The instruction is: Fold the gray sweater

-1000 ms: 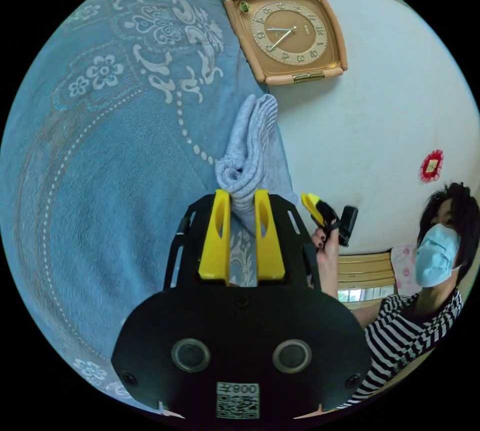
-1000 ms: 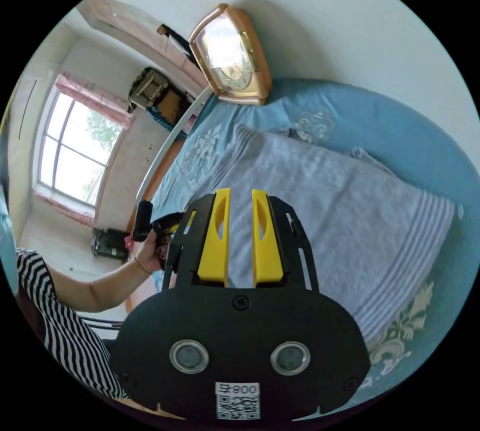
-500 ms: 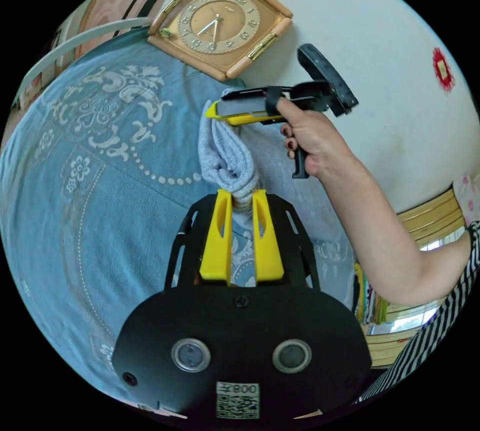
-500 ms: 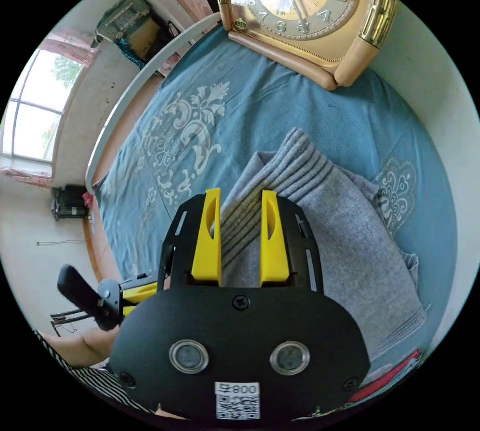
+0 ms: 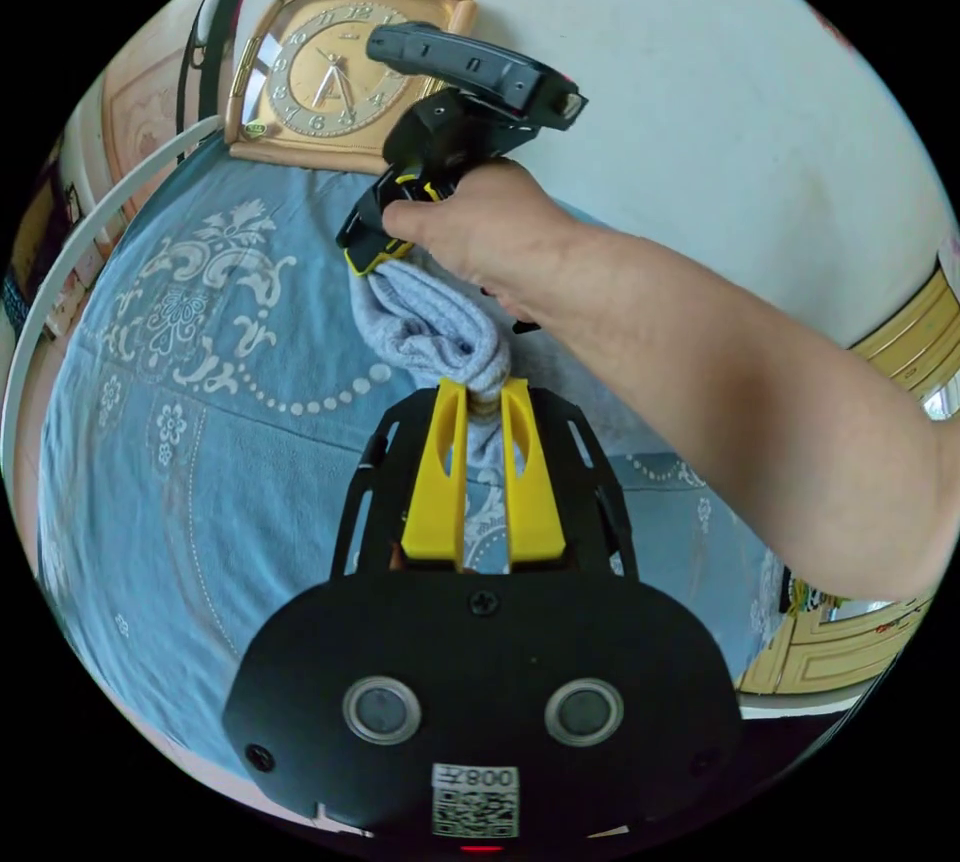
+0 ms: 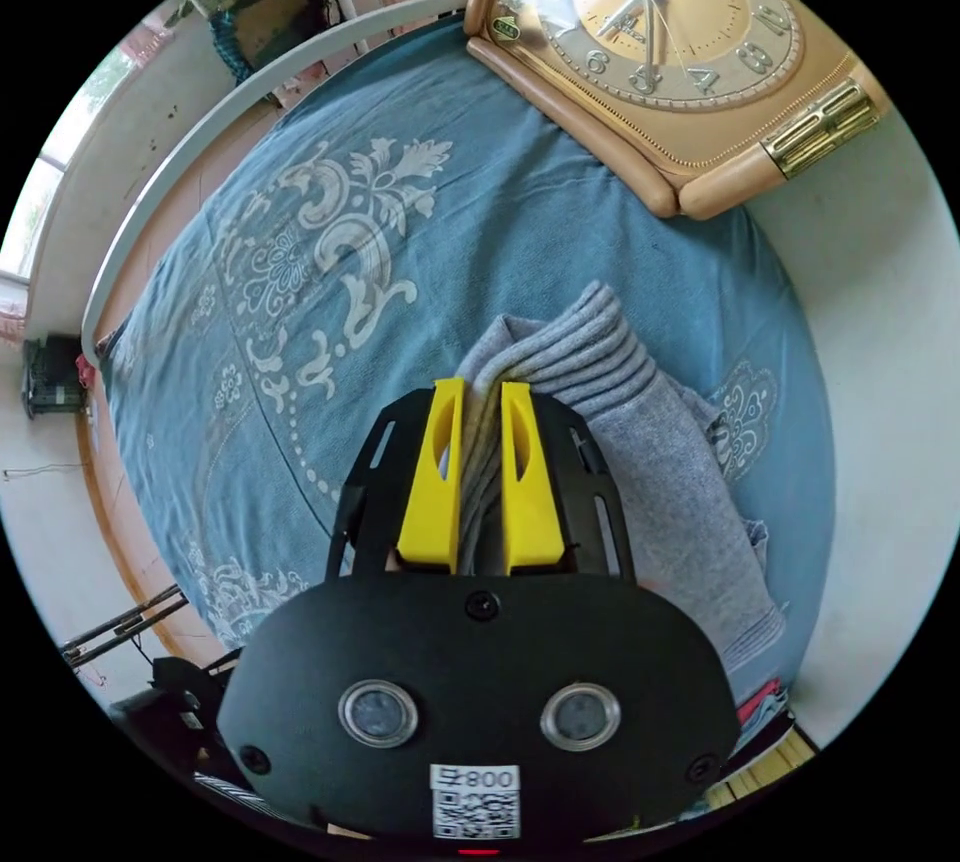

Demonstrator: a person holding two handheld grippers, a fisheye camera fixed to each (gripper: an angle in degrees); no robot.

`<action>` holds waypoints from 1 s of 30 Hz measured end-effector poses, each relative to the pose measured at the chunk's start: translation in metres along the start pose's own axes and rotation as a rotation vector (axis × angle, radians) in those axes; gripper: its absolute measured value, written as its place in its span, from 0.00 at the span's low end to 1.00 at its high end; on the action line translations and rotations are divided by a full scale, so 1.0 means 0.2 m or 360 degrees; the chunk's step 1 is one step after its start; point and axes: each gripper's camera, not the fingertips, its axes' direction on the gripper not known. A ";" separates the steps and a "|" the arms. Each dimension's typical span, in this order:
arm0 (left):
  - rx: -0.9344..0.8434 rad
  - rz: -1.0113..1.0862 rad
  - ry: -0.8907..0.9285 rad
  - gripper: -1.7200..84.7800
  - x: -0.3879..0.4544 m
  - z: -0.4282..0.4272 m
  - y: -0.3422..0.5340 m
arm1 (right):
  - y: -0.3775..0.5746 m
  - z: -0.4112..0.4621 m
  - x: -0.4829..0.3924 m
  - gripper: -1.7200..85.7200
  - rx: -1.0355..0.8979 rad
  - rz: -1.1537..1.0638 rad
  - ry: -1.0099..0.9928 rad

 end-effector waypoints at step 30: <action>0.0122 0.0782 0.0174 0.08 1.55 0.27 0.27 | 1.53 -0.50 1.58 0.05 0.0782 0.0461 -0.1150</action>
